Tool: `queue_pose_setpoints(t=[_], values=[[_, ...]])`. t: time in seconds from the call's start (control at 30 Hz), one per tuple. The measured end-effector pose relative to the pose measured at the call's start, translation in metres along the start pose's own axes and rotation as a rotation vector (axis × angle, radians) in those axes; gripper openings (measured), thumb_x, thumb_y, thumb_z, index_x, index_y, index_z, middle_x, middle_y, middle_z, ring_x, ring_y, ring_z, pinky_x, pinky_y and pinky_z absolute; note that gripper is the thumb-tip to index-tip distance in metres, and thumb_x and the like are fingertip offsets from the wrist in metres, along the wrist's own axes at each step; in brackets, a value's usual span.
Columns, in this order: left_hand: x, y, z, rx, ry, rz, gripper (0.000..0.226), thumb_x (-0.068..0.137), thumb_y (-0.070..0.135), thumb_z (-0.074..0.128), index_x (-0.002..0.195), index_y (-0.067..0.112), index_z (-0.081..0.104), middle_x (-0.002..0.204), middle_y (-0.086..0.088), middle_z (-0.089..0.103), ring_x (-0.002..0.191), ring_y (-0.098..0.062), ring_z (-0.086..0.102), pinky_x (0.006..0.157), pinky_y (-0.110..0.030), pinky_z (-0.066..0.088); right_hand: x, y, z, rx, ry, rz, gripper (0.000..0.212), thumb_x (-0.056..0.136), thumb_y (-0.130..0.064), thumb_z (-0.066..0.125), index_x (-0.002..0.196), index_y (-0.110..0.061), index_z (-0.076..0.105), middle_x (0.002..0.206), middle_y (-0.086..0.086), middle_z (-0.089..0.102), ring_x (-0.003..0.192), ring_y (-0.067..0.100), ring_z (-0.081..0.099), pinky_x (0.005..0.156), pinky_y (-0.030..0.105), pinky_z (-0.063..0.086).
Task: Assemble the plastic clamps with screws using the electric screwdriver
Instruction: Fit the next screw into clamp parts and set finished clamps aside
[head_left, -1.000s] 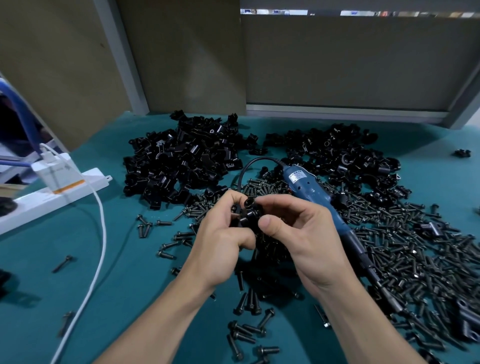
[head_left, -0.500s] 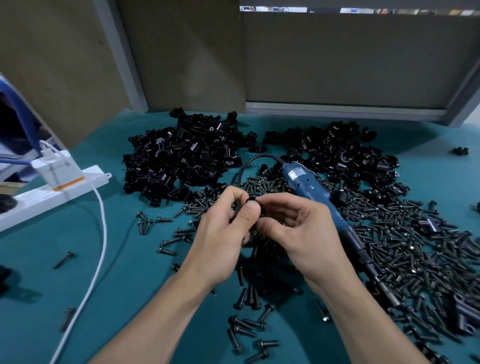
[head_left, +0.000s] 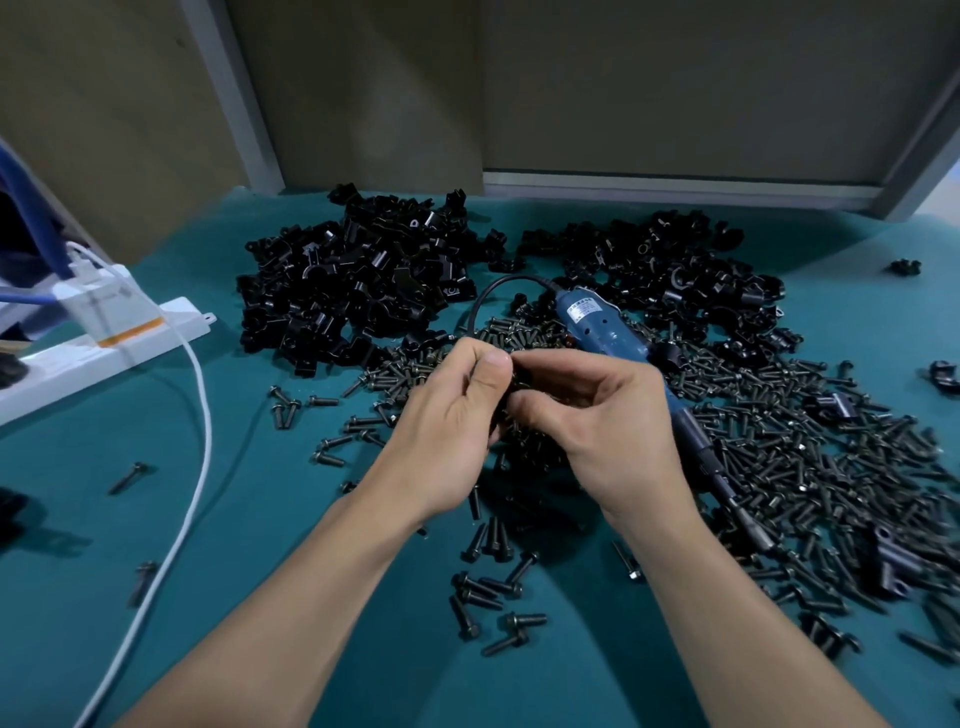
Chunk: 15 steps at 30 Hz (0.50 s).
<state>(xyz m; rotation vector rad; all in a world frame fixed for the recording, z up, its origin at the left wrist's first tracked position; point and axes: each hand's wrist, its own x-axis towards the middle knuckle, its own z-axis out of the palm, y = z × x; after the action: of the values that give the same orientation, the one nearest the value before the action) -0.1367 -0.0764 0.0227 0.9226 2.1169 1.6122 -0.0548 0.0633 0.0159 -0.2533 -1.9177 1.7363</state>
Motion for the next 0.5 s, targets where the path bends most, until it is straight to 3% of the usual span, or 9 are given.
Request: queue_pose_setpoints(t=[0.13,0.2,0.3,0.5], values=[[-0.0018,-0.0001,-0.0017,0.001,-0.026,0.009,0.05,0.098,0.077,0.03,0.096,0.035,0.057,0.06,0.024,0.056,0.052,0.002,0.051,0.051,-0.013,0.04,0.0006,-0.0018,-0.0017,0.02,-0.032,-0.011,0.032,0.077,-0.01,0.087,0.106,-0.023,0.082,0.099,0.0,0.081,0.097,0.022,0.078,0.09,0.043,0.062],[-0.0027,-0.0012,-0.0014,0.03,-0.03,0.032,0.057,0.092,0.081,0.032,0.099,0.03,0.057,0.059,0.021,0.055,0.052,0.001,0.05,0.051,-0.016,0.04,0.0009,-0.0022,-0.002,0.089,-0.059,-0.003,0.031,0.077,-0.007,0.088,0.106,-0.018,0.082,0.1,0.004,0.081,0.098,0.024,0.077,0.089,0.04,0.062],[-0.0039,-0.0058,0.0012,0.114,0.04,0.116,0.051,0.093,0.082,0.031,0.09,0.036,0.054,0.063,0.015,0.056,0.054,-0.002,0.048,0.053,-0.021,0.039,0.0017,-0.0021,-0.0013,0.131,-0.08,0.014,0.029,0.077,-0.005,0.087,0.104,-0.017,0.083,0.099,0.006,0.081,0.097,0.024,0.078,0.085,0.031,0.061],[-0.0004,-0.0056,0.0036,0.044,0.084,0.174,0.043,0.1,0.068,0.04,0.078,0.033,0.053,0.061,0.016,0.054,0.054,-0.005,0.047,0.051,-0.024,0.038,0.0038,-0.0082,-0.0055,0.209,-0.149,0.059,0.038,0.068,-0.003,0.087,0.104,-0.014,0.081,0.1,0.009,0.081,0.097,0.024,0.078,0.083,0.028,0.061]])
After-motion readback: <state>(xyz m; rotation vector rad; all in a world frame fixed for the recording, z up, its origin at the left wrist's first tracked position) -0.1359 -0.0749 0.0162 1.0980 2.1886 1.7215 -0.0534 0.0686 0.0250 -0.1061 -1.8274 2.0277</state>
